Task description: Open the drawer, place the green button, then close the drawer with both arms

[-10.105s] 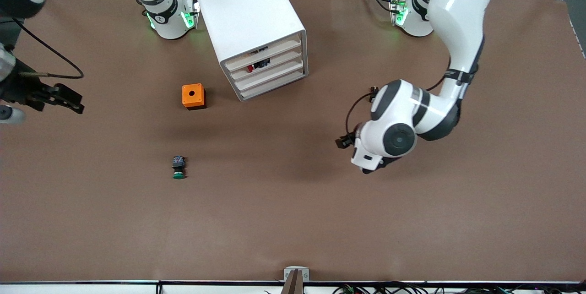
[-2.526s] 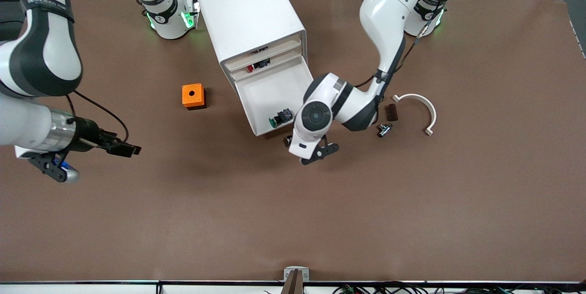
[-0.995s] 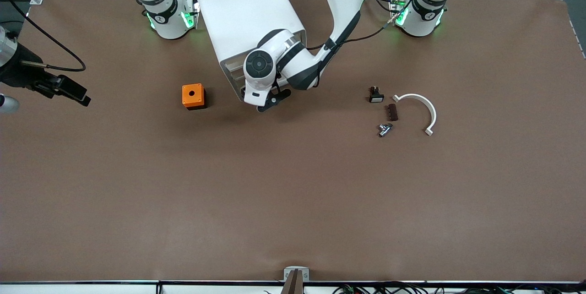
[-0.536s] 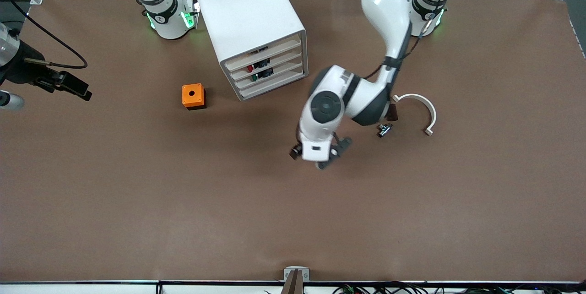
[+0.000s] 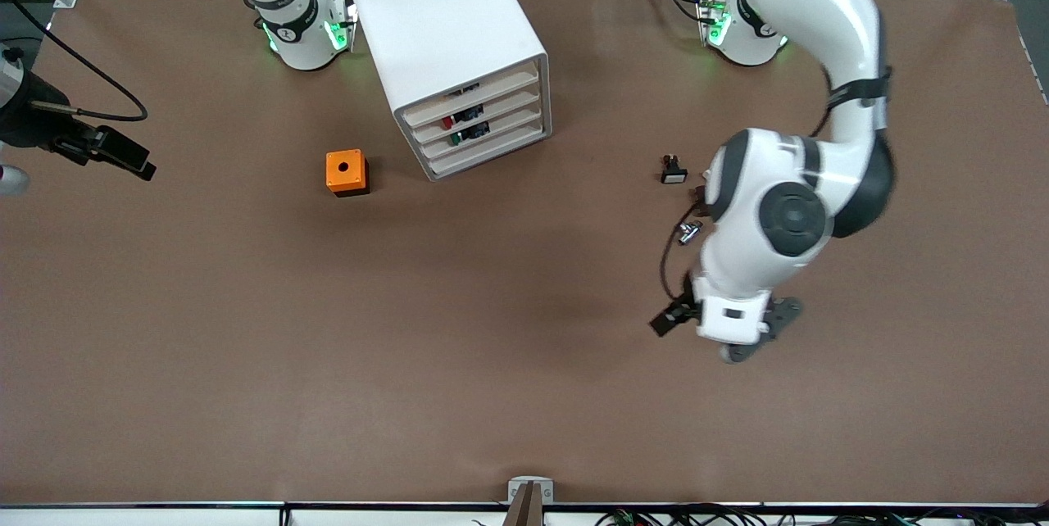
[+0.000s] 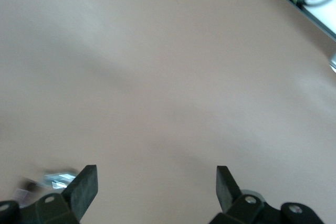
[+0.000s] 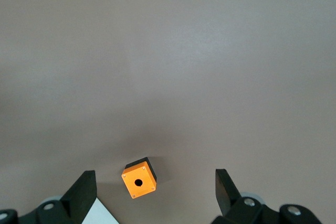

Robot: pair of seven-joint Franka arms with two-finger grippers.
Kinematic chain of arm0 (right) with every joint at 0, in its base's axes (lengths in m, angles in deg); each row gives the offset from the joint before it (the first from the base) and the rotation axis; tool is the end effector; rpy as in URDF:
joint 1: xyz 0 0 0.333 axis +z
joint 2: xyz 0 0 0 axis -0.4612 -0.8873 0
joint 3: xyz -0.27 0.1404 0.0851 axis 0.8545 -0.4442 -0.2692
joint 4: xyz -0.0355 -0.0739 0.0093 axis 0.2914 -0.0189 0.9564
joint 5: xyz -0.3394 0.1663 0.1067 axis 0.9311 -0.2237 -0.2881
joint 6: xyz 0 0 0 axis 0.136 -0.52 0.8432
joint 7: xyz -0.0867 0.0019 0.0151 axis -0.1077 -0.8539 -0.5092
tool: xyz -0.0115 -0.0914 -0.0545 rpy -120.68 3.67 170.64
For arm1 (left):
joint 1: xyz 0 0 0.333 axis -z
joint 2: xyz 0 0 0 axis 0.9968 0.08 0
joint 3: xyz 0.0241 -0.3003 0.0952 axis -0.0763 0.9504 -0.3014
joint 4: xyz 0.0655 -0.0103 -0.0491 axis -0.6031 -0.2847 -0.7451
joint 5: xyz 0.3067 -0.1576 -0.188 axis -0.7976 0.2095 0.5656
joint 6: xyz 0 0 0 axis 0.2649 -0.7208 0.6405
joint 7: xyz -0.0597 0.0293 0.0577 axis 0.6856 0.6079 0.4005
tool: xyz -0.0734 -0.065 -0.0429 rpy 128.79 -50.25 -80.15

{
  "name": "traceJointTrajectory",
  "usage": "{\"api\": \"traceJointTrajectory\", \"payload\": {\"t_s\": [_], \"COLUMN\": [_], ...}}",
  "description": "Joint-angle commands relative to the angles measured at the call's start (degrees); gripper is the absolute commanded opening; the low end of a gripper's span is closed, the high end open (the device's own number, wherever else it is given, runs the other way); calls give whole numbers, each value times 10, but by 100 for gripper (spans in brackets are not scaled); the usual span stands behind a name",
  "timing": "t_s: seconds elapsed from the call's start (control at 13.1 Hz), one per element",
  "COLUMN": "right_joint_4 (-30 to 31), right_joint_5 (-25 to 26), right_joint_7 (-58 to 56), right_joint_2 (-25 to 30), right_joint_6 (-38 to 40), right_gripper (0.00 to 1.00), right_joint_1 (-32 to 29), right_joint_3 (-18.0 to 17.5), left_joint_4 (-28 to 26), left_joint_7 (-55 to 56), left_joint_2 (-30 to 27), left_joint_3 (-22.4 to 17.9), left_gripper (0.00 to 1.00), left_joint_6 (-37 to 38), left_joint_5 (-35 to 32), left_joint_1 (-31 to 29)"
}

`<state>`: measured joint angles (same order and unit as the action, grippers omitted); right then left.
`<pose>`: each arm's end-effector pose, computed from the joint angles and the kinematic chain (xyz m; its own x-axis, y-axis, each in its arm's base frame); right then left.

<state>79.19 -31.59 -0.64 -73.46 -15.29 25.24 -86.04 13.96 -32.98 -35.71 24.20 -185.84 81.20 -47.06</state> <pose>0.5514 0.0065 0.6140 0.9677 -0.2521 -0.0047 -0.2521 -0.9677 -0.0062 0.6877 -0.2479 0.4244 0.8425 0.5376 0.0328 0.5363 -0.8430 0.0420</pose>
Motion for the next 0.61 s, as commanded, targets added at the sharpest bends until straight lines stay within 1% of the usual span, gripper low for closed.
{"api": "traceJointTrajectory", "payload": {"t_s": [0.0,0.23,0.38,0.54], "right_joint_4": [-2,-5,-11,-11], "right_joint_5": [9,8,8,3], "right_joint_7": [-6,-7,-6,-6], "right_joint_2": [7,7,7,7], "right_joint_6": [4,10,9,9], "right_gripper": [100,100,100,100], "right_joint_1": [-10,-11,-12,-13], "right_joint_3": [-9,-10,-10,-6], "left_joint_4": [-13,-14,-17,-18], "left_joint_7": [-85,-170,-224,-245], "left_joint_2": [-69,-129,-163,-189], "left_joint_3": [4,4,4,4], "left_gripper": [100,100,100,100], "left_joint_6": [60,114,172,194], "left_joint_5": [-73,-77,-77,-78], "left_joint_1": [-27,-63,-81,-102]}}
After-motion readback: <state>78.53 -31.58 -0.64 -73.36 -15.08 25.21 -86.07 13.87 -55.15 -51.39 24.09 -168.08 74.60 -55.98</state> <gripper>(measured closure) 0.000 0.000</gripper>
